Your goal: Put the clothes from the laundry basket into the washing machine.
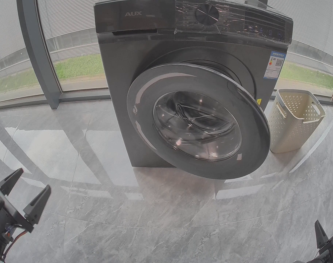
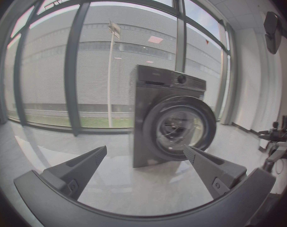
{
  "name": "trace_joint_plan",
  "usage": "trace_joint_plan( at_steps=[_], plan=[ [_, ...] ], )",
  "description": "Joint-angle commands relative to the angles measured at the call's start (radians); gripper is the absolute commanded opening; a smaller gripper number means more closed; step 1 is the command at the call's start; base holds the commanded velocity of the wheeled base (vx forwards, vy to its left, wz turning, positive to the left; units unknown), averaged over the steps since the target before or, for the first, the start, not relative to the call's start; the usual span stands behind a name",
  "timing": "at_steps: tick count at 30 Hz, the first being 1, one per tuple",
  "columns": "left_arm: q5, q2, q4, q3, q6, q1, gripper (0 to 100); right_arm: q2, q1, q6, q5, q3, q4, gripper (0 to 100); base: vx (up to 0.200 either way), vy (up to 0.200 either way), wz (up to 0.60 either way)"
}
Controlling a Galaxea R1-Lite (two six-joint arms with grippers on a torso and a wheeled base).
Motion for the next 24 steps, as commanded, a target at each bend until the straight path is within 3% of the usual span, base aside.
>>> trace_joint_plan(
  at_steps=[1,3,4,6,7,8,10,12,14,15,18,20,21,23,24],
  plan=[
    [-0.003,-0.373,0.178,0.089,0.045,0.285,100,-0.016,-0.002,-0.011,0.008,0.018,-0.003,100,0.0,0.0,0.0],
    [-0.004,-0.402,0.212,0.089,0.046,0.314,100,-0.016,-0.002,-0.017,0.011,0.018,-0.007,100,0.0,0.0,0.0],
    [-0.013,-0.475,0.322,0.089,0.048,0.368,100,-0.016,0.001,-0.017,0.042,-0.042,-0.062,100,0.0,0.0,0.0],
    [-0.032,-0.558,0.445,0.089,0.049,0.401,100,-0.016,0.004,0.003,0.071,-0.142,-0.093,100,0.0,0.0,0.0],
    [-0.069,-0.673,0.602,0.089,0.06,0.431,100,0.034,0.011,0.027,0.102,-0.223,-0.078,100,0.0,0.0,0.0],
    [-0.105,-0.716,0.686,0.082,0.058,0.432,100,0.079,0.018,0.043,0.126,-0.251,-0.058,100,0.0,0.0,0.0],
    [-0.144,-0.687,0.681,0.076,0.049,0.429,100,0.162,0.036,0.063,0.201,-0.255,-0.016,100,0.0,0.0,0.0],
    [-0.127,-0.692,0.626,0.089,0.035,0.429,100,0.268,0.065,0.078,0.299,-0.24,0.0,100,0.0,0.0,0.0],
    [-0.099,-0.69,0.634,0.088,0.037,0.429,100,0.416,0.083,0.113,0.355,-0.228,-0.02,100,0.0,0.0,0.0],
    [-0.095,-0.69,0.638,0.086,0.037,0.429,100,0.439,0.087,0.118,0.359,-0.228,-0.027,0,0.0,0.0,0.0],
    [0.002,-0.687,0.66,0.088,0.051,0.438,100,0.673,0.137,0.133,0.395,-0.225,-0.173,0,0.0,0.0,0.0],
    [0.019,-0.687,0.66,0.088,0.049,0.438,100,0.751,0.172,0.136,0.413,-0.228,-0.22,0,0.0,0.0,0.0],
    [0.01,-0.687,0.658,0.088,0.057,0.438,100,0.844,0.218,0.139,0.421,-0.235,-0.274,0,0.0,0.0,0.0],
    [-0.006,-0.687,0.658,0.088,0.057,0.435,100,0.892,0.237,0.139,0.421,-0.237,-0.306,0,0.0,0.0,0.0],
    [-0.102,-0.725,0.691,0.088,0.042,0.398,100,0.996,0.26,0.141,0.421,-0.252,-0.388,0,0.0,0.0,0.0]
  ],
)
